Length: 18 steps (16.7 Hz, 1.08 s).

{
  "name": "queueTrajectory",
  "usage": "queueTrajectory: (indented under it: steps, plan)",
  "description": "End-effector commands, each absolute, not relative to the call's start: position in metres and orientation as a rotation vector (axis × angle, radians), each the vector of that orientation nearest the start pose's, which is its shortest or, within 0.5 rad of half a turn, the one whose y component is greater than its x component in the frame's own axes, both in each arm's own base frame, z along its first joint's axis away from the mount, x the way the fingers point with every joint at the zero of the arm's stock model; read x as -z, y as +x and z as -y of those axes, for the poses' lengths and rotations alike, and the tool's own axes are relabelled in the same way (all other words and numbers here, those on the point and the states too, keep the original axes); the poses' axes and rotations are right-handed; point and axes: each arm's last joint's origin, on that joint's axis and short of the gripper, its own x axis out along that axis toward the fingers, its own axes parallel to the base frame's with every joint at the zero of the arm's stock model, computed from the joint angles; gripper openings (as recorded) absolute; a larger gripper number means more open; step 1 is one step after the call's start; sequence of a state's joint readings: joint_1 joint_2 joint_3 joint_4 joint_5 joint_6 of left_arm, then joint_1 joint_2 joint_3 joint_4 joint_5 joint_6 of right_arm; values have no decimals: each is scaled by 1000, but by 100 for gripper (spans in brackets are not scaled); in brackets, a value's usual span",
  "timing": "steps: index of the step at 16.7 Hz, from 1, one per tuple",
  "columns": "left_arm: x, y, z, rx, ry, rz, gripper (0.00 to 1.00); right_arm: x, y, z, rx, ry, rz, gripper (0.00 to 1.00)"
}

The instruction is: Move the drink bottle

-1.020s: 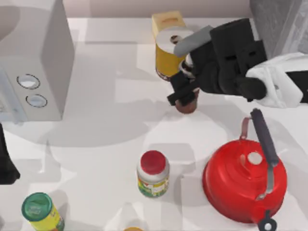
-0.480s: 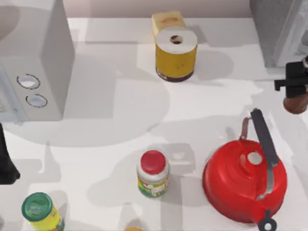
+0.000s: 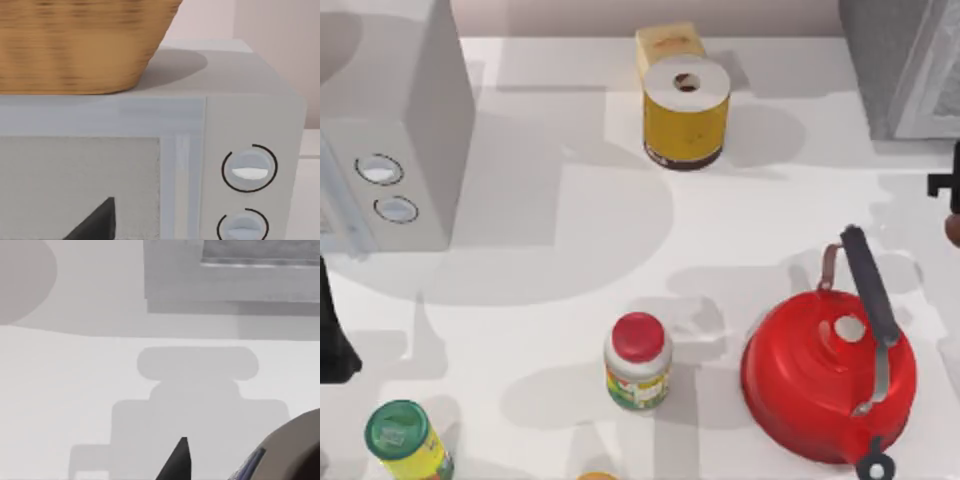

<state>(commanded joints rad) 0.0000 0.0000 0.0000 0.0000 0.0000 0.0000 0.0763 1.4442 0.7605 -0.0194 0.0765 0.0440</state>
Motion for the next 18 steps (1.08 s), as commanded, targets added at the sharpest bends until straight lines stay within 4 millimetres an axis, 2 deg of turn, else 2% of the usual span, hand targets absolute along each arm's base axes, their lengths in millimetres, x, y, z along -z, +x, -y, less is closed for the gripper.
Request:
queueTrajectory:
  steps: [10, 15, 18]
  plan:
    - [-160, 106, 1, 0, 0, 0, 100, -137, 324, -19, 12, -19, -696, 0]
    - [-160, 106, 1, 0, 0, 0, 100, -134, 325, -19, 13, -19, -697, 0]
    - [-160, 106, 1, 0, 0, 0, 100, -134, 325, -19, 13, -19, -697, 23]
